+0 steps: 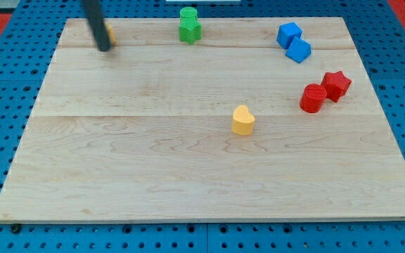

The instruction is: Push the yellow heart into yellow hexagon

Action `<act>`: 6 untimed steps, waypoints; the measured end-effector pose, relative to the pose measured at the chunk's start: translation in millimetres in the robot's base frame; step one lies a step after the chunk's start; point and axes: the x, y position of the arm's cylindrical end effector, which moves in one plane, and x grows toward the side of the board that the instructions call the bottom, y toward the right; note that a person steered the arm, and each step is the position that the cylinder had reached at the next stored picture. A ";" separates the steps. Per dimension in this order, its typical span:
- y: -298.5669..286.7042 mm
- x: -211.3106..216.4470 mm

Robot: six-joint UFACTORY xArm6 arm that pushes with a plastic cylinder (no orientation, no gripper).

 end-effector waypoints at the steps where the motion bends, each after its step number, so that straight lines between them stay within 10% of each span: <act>1: 95.7 40.6; 4: 241.9 153.9; 6: 92.7 156.7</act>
